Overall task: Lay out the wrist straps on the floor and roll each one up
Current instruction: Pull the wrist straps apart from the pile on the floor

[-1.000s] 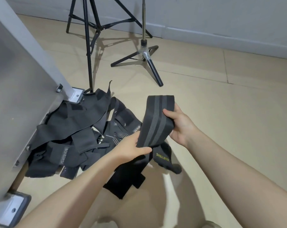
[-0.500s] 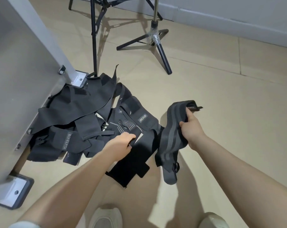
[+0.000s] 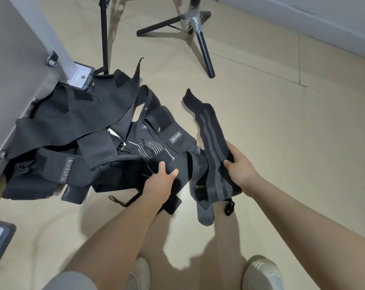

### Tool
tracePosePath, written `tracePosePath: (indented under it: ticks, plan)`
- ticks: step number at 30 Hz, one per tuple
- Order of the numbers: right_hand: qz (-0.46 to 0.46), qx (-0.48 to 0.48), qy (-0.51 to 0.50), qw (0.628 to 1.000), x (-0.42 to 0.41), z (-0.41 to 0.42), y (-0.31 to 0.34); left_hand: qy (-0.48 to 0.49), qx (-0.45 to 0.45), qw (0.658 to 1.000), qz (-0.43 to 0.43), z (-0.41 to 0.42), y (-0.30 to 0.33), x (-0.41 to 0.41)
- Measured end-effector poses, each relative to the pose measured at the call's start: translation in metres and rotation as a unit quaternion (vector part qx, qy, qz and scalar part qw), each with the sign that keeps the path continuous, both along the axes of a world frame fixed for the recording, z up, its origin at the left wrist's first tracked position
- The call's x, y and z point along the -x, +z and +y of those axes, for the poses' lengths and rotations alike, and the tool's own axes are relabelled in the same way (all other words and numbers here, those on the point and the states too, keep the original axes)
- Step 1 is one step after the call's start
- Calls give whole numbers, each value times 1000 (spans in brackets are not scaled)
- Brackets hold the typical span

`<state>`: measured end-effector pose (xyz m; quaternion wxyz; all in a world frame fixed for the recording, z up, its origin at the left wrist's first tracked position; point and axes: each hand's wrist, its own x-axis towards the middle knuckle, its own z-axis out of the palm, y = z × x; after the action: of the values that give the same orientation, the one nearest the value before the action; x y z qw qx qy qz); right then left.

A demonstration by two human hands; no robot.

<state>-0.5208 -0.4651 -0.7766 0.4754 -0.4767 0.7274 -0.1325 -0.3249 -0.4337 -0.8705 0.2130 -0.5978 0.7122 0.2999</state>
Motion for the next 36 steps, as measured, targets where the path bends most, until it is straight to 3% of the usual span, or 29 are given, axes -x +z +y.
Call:
tracePosePath:
  ticks: [4,7,10,12,14,15,17,18,20,22,23,26,30,32,33,36]
  plan:
    - [-40,3,-8,999,-3,-10,4,75,114,990,-20,-13,21,-23]
    - [-55,18,-28,998,-3,-14,8,64,234,966,-87,-25,27,-55]
    - [-69,19,-33,997,-1,-15,15,80,168,973,-135,-36,39,-67]
    - [-88,17,-28,996,3,-16,21,75,197,969,-132,-41,41,-62]
    - [-114,17,-30,993,9,-17,27,80,278,957,-15,-47,53,-44]
    - [-134,15,-41,990,14,-19,28,104,277,953,68,-50,64,-30]
    - [-185,0,-79,980,24,-20,31,210,108,943,234,-59,82,1]
    - [-211,-6,-92,973,28,-20,34,273,-8,914,299,-64,88,19]
    - [-262,-11,-96,960,40,-18,37,396,-149,804,418,-71,102,51]
    - [-319,-10,-87,944,53,-13,41,457,-200,710,497,-78,107,75]
    - [-343,-9,-81,936,60,-9,42,467,-197,697,507,-81,107,85]
    - [-384,-17,-65,921,86,5,39,467,-173,695,518,-85,115,115]
    - [-379,-27,-96,920,119,19,25,368,-162,734,547,-80,118,154]
    - [-375,-34,-169,911,133,21,17,298,-159,763,552,-73,124,171]
    - [-393,-35,-237,888,142,20,12,263,-159,779,546,-70,126,180]
    - [-484,2,-426,764,164,17,9,199,-182,811,520,-63,121,194]
